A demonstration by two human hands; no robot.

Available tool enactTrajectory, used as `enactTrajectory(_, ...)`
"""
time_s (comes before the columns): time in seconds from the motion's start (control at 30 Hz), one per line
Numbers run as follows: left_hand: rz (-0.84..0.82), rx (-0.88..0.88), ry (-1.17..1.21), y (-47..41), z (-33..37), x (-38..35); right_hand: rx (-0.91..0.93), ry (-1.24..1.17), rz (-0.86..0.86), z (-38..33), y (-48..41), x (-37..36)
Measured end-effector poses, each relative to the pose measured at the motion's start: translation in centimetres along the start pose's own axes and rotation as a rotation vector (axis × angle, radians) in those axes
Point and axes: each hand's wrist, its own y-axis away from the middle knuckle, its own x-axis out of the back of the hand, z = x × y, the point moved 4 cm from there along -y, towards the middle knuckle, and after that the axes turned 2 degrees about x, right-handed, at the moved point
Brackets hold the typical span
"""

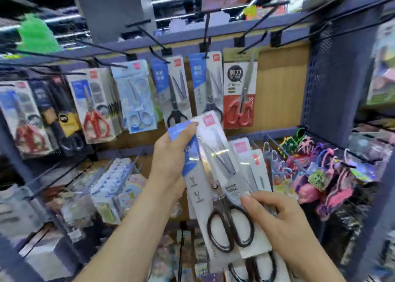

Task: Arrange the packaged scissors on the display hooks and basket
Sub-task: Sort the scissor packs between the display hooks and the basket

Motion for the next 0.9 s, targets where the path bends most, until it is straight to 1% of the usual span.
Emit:
enactTrajectory(0.1,0.090,-0.088,-0.109,-1.2,2.9,0.0,0.056,-0.020,0.043,-1.1,-2.5,-0.5)
enactTrajectory(0.17,0.111,-0.168,-0.212,-2.4,5.4,0.1,0.103,-0.054,0.029,-2.4,-4.2,-1.3)
enactTrajectory(0.33,0.209,-0.401,-0.236,-5.0,11.4,1.0,0.196,-0.095,0.003,-5.0,-8.3,-3.7)
enactTrajectory(0.5,0.240,-0.517,-0.271,-7.2,14.0,1.7,0.242,-0.157,0.040,-6.4,-10.9,-5.1)
enactTrajectory(0.6,0.232,-0.497,-0.311,-8.4,14.5,1.6,0.210,-0.192,0.028,-6.3,-12.1,-5.6)
enactTrajectory(0.73,0.200,-0.319,-0.358,-10.1,13.4,1.7,0.166,-0.257,0.026,-5.5,-12.6,-6.4)
enactTrajectory(0.8,0.181,-0.266,-0.370,-10.0,12.8,1.5,0.140,-0.256,0.031,-4.9,-12.8,-6.9)
enactTrajectory(0.9,0.161,-0.329,-0.445,-8.1,11.7,1.9,0.092,-0.293,0.049,-4.3,-13.8,-7.4)
